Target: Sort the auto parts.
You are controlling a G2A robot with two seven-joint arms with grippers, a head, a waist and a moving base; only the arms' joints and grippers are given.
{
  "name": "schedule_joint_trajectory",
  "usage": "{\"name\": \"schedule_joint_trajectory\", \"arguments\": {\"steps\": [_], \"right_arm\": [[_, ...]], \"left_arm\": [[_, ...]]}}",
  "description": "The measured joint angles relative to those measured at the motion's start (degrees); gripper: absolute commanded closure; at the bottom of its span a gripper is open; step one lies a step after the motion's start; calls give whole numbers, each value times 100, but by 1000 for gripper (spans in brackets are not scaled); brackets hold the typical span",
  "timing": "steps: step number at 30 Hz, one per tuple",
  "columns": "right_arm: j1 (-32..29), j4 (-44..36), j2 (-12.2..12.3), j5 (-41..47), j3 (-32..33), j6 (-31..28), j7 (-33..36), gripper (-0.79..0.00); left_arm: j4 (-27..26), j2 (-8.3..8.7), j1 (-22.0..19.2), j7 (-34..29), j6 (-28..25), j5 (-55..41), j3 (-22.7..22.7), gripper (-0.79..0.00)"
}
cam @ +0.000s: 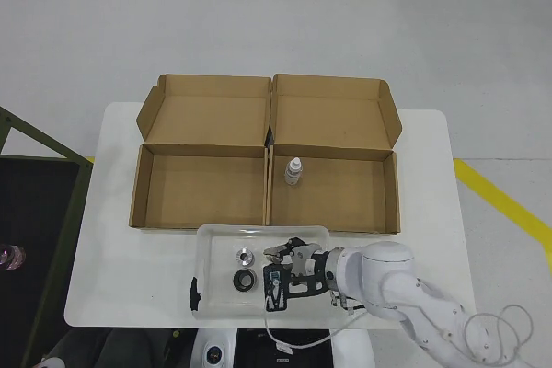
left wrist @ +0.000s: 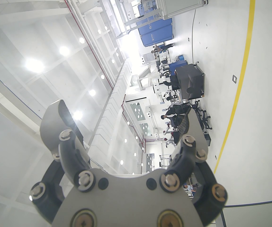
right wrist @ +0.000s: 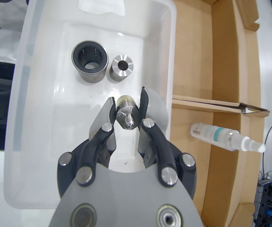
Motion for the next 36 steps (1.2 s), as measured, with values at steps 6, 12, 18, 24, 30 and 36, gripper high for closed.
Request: {"name": "schedule_joint_trajectory", "arguments": {"steps": [6, 12, 18, 24, 30, 36], "right_arm": [[-175, -177, 49, -307, 285, 217, -846, 0], [-320, -242, 91, -560, 594, 459, -1476, 0], [-413, -205, 121, -667, 894, 630, -1894, 0], [-499, -266, 138, -751, 1105, 758, -2083, 0], [-510, -268, 138, -789, 1286, 931, -2253, 0], [-471, -130, 136, -739, 1492, 1031, -2345, 0]], "left_arm": [[0, 0, 0, 0, 0, 0, 0, -785], [0, 0, 0, 0, 0, 0, 0, -785], [0, 0, 0, 0, 0, 0, 0, -785], [0, 0, 0, 0, 0, 0, 0, -785], [0, 0, 0, 0, 0, 0, 0, -785], [0, 0, 0, 0, 0, 0, 0, -785]]}}
